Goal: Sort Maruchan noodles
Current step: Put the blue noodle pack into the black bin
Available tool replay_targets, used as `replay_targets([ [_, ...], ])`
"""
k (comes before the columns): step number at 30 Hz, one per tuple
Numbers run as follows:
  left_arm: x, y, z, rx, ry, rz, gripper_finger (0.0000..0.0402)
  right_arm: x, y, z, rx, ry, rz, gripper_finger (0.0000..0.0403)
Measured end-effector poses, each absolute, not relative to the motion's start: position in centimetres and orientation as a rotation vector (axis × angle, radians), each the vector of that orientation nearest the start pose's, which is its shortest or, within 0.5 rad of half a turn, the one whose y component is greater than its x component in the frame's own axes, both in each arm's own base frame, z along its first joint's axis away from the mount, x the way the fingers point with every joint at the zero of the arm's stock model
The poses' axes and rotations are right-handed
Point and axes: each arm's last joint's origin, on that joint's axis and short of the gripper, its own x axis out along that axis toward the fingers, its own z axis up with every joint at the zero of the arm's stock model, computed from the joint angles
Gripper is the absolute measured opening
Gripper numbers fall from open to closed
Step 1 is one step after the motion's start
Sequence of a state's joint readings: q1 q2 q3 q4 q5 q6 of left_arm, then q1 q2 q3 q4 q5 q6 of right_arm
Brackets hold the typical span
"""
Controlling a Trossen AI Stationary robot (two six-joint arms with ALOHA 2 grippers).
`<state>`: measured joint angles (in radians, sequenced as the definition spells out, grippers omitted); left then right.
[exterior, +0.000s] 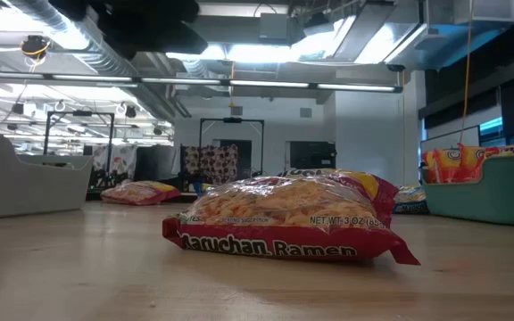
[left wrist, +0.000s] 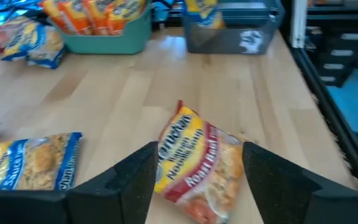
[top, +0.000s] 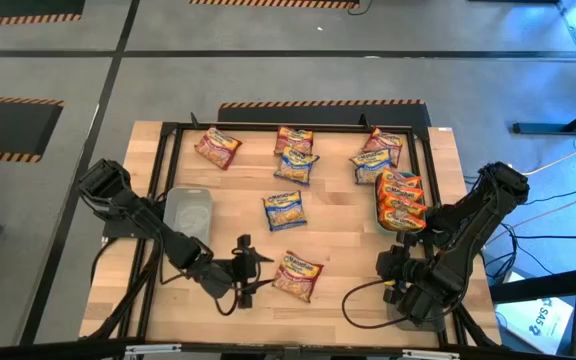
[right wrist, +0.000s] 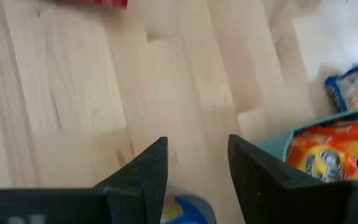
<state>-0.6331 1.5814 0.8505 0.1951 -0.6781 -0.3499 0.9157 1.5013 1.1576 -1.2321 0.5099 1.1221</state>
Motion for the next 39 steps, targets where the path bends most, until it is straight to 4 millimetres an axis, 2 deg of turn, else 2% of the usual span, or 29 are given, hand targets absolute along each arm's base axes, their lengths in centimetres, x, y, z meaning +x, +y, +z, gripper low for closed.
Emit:
replay_targets([
  [7, 28.5, -14.6, 19.7, -0.034, 0.458, 0.237, 0.0240, 17.3, 19.6, 24.0, -0.071, 0.949, -0.335, 0.0150],
  [10, 28.9, -12.9, 19.3, -0.048, 0.506, 0.307, 0.0239, 17.7, 19.7, 23.2, -0.100, 0.821, -0.345, 0.0150],
  [15, 29.8, -9.2, 18.6, -0.132, 0.576, 0.432, 0.0239, 18.6, 19.1, 21.0, -0.084, 0.612, -0.414, 0.0150],
  [19, 30.4, -5.6, 18.1, -0.222, 0.653, 0.485, 0.0239, 19.8, 18.1, 19.2, -0.024, 0.531, -0.454, 0.0150],
  [25, 30.5, 0.0, 17.6, -0.235, 0.734, 0.612, 0.0238, 22.3, 16.7, 16.7, 0.012, 0.529, -0.392, 0.0150],
  [31, 30.3, 4.8, 16.9, -0.353, 0.803, 0.587, 0.0238, 24.3, 16.0, 15.7, -0.003, 0.561, -0.334, 0.0150],
  [34, 30.1, 6.4, 16.8, -0.404, 0.821, 0.561, 0.0238, 24.8, 15.7, 15.5, -0.007, 0.560, -0.323, 0.0150],
  [39, 30.2, 7.4, 15.3, -0.470, 0.893, 0.445, 0.0238, 25.1, 15.6, 15.7, 0.011, 0.543, -0.330, 0.0150],
])
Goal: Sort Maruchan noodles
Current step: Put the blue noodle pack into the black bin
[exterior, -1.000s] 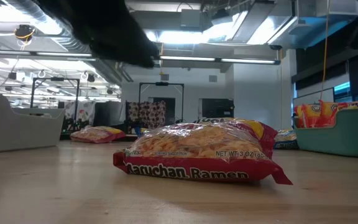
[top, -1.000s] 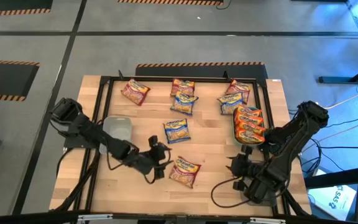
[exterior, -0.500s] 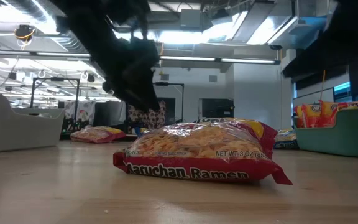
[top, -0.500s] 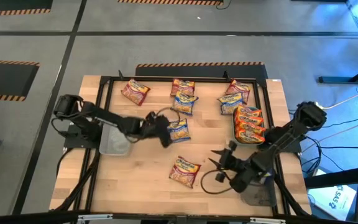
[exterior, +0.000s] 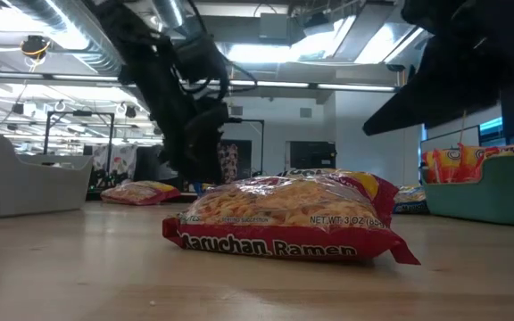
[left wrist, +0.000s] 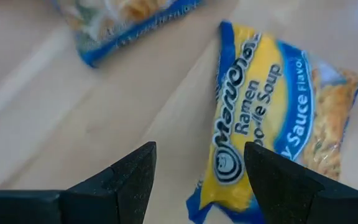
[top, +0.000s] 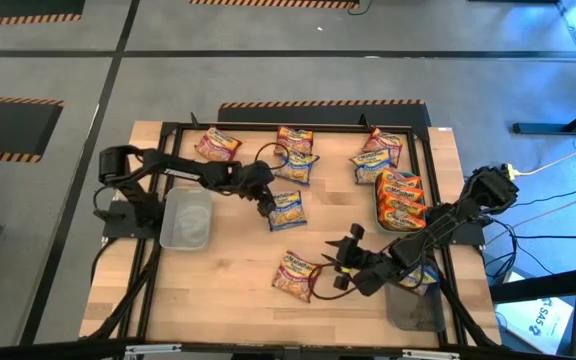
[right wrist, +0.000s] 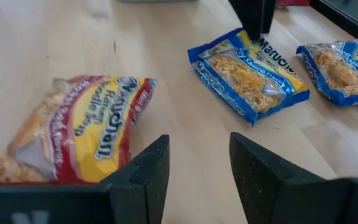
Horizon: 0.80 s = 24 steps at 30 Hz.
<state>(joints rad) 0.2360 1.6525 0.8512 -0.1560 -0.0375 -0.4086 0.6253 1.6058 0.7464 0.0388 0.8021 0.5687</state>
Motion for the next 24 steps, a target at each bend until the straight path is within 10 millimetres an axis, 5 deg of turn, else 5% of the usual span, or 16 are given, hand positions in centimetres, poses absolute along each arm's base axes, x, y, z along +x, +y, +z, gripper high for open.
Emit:
replay_targets([
  [7, 31.2, 7.4, 13.4, -0.502, 0.915, 0.285, 0.0224, 25.3, 15.8, 16.0, 0.045, 0.510, -0.319, 0.0150],
  [20, 32.2, 5.2, 13.5, -0.395, 0.880, 0.162, 0.0019, 25.5, 15.9, 15.3, 0.037, 0.518, -0.322, 0.0150],
  [24, 32.4, 4.5, 13.5, -0.366, 0.871, 0.164, 0.0005, 25.7, 16.1, 14.4, 0.028, 0.528, -0.323, 0.0150],
])
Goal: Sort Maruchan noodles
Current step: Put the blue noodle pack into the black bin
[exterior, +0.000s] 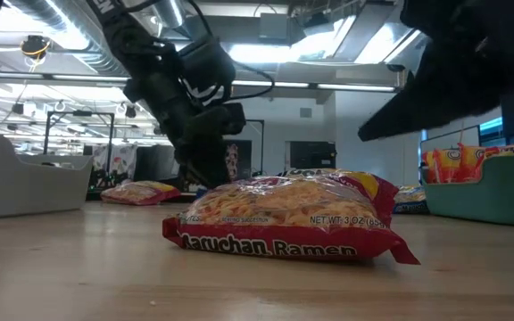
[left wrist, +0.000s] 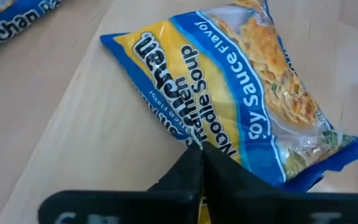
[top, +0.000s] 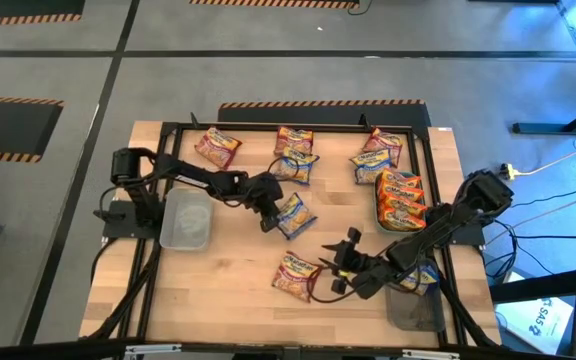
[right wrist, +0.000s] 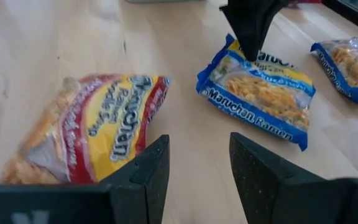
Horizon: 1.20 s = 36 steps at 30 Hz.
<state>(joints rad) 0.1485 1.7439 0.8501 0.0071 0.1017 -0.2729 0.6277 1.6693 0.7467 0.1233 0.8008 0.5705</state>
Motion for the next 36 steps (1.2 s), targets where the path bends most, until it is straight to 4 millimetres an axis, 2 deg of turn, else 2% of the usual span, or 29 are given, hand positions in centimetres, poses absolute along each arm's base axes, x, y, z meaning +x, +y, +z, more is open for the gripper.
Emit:
replay_targets([
  [4, 32.5, 3.8, 13.8, -0.326, 0.859, 0.162, 0.0001, 25.8, 16.2, 14.1, 0.027, 0.529, -0.324, 0.0150],
  [13, 32.2, 1.7, 16.7, -0.243, 0.770, 0.138, 0.0001, 26.6, 16.1, 14.8, 0.055, 0.464, -0.301, 0.0150],
  [18, 32.2, 1.1, 16.9, -0.224, 0.763, 0.127, 0.0000, 28.1, 14.9, 15.3, 0.148, 0.455, -0.254, 0.0158],
  [21, 32.2, 0.8, 16.9, -0.217, 0.761, 0.120, 0.0000, 28.9, 13.4, 15.2, 0.166, 0.470, -0.274, 0.0190],
  [29, 32.2, -0.3, 17.5, -0.171, 0.737, 0.084, 0.0000, 30.7, 8.5, 15.0, 0.108, 0.516, -0.349, 0.0312],
  [33, 32.0, -0.9, 17.9, -0.141, 0.730, 0.066, 0.0000, 31.1, 6.4, 14.8, 0.098, 0.569, -0.353, 0.0340],
  [36, 32.0, -1.4, 17.8, -0.133, 0.736, 0.052, 0.0000, 31.1, 5.8, 14.6, 0.084, 0.604, -0.335, 0.0343],
])
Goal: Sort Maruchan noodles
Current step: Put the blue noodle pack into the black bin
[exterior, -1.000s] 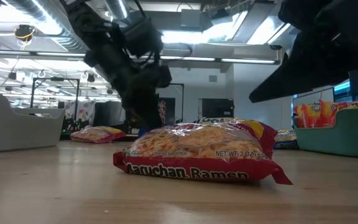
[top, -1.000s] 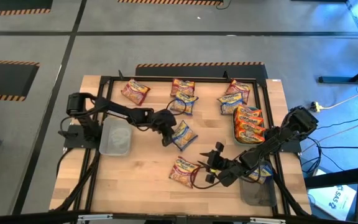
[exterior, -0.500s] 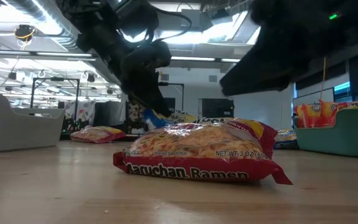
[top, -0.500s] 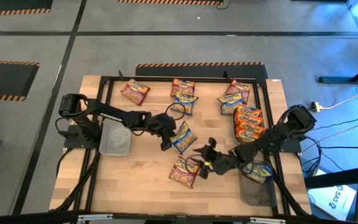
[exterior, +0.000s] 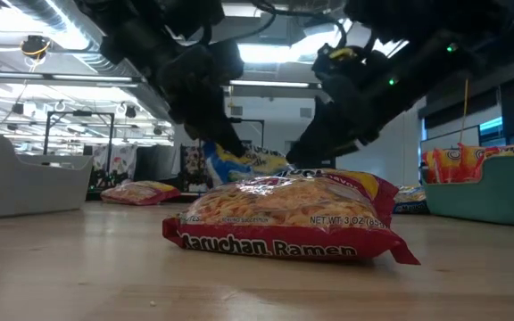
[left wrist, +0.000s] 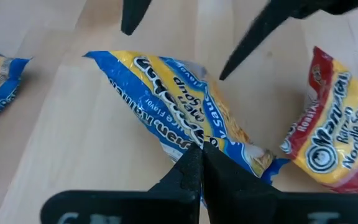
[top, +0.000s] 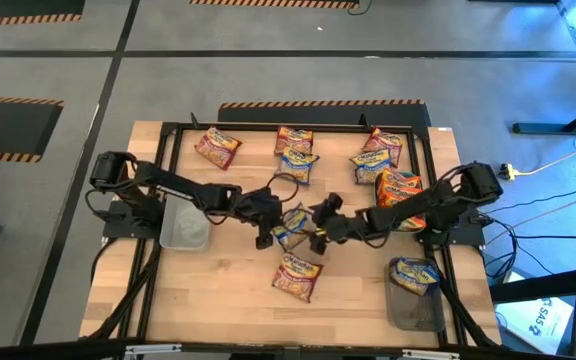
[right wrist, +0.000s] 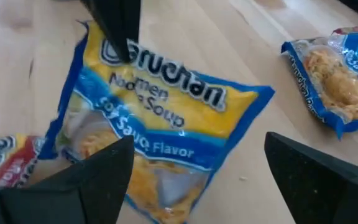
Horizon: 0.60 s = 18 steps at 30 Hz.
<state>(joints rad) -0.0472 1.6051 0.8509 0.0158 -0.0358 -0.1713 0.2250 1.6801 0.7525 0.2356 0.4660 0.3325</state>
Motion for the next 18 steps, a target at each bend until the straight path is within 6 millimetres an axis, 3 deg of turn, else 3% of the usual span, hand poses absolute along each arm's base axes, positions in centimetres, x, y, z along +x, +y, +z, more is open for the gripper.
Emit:
replay_targets([
  [5, 32.0, -1.6, 17.9, -0.107, 0.733, 0.047, 0.0000, 30.3, 5.8, 14.6, 0.059, 0.685, -0.327, 0.0333],
  [12, 32.1, -1.5, 18.1, -0.120, 0.710, 0.097, 0.0000, 30.7, 4.3, 14.6, 0.101, 0.684, -0.327, 0.0326],
  [18, 32.1, -2.2, 18.1, -0.112, 0.703, 0.073, 0.0000, 30.7, 3.9, 14.0, 0.045, 0.754, -0.213, 0.0325],
])
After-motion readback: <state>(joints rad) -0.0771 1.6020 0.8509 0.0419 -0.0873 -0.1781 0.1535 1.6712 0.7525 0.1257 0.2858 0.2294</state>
